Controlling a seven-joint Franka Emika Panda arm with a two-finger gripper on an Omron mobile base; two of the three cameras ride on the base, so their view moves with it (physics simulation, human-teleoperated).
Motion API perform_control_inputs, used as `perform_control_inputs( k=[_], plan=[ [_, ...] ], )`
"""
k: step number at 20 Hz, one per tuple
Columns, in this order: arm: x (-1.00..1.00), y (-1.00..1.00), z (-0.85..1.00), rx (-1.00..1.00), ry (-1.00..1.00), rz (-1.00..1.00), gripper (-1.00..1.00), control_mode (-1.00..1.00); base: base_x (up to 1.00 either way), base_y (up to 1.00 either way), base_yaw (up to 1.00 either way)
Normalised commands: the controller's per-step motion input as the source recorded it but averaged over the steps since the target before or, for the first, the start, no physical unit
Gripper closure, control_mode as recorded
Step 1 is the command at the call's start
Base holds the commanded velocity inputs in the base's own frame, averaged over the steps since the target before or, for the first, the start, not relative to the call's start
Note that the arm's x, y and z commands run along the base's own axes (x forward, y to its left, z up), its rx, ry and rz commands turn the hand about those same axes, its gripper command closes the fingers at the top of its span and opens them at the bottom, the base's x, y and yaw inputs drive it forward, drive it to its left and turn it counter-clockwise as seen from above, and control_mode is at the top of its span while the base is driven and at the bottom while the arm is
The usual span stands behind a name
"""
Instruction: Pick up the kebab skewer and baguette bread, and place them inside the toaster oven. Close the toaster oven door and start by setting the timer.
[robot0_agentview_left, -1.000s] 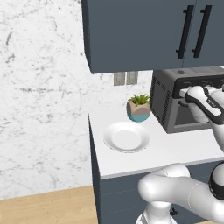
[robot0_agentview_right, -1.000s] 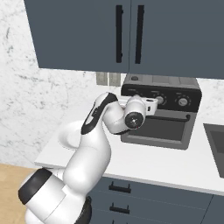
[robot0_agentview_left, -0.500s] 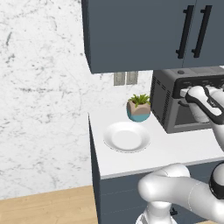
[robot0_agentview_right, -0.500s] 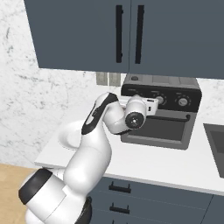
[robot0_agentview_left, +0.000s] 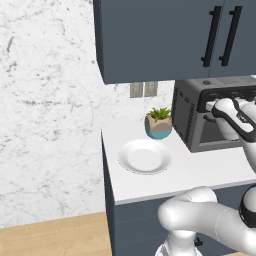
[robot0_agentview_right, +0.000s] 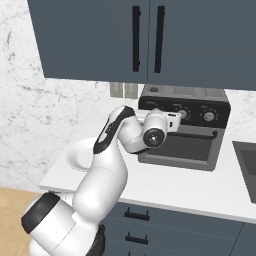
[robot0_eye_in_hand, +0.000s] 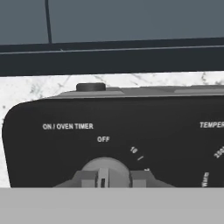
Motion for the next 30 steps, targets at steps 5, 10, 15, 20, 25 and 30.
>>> perform_control_inputs(
  k=[5,10,15,20,25,30],
  plan=[
    [-0.10,0.00,-0.01,0.01,-0.02,0.00,1.00,-1.00,0.00,0.00,0.00],
    [-0.18,-0.05,-0.05,0.12,-0.09,-0.01,1.00,-1.00,0.00,0.00,0.00],
    [-0.12,0.00,-0.03,0.12,-0.09,-0.02,1.00,-1.00,0.00,0.00,0.00],
    [-0.05,-0.02,0.00,0.15,-0.02,-0.01,1.00,-1.00,0.00,0.00,0.00],
    [0.00,0.00,0.00,0.07,0.00,0.00,1.00,-1.00,0.00,0.00,0.00],
    [0.00,0.01,0.00,0.00,0.00,-0.01,1.00,-1.00,0.00,0.00,0.00]
  ],
)
